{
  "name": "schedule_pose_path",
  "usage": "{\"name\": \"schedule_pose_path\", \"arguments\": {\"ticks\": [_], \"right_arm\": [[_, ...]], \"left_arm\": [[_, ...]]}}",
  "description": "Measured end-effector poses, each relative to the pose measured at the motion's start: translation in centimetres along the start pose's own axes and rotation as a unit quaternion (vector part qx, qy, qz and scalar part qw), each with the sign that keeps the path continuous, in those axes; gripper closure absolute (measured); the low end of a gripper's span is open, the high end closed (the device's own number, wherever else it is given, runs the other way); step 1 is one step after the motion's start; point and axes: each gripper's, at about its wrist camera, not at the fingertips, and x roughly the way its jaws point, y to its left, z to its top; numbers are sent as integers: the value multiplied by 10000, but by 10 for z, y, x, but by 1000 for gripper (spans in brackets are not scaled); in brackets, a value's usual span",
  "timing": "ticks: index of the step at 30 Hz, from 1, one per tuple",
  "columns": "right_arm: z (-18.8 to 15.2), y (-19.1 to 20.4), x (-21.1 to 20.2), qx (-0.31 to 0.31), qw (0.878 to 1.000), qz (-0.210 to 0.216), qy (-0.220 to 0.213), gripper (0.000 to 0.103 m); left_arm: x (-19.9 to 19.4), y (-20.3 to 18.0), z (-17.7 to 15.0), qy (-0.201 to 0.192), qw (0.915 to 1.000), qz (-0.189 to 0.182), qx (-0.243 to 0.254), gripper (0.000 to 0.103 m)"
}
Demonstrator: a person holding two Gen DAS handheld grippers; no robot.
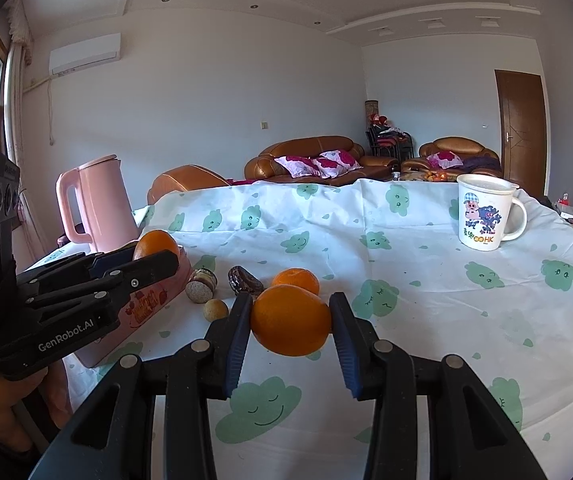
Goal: Organize fruits
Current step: 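Carry both oranges in the two tools and lower them into the tin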
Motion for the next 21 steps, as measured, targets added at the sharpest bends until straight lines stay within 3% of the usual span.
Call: {"name": "schedule_pose_path", "arguments": {"ticks": [10, 21], "right_arm": [[-1, 8, -9, -212, 9993, -168, -242, 61], [10, 25, 0, -367, 9993, 62, -74, 61]], "left_arm": [[-16, 5, 0, -384, 9992, -81, -82, 68], [-25, 38, -2, -327, 9986, 184, -378, 68]]}}
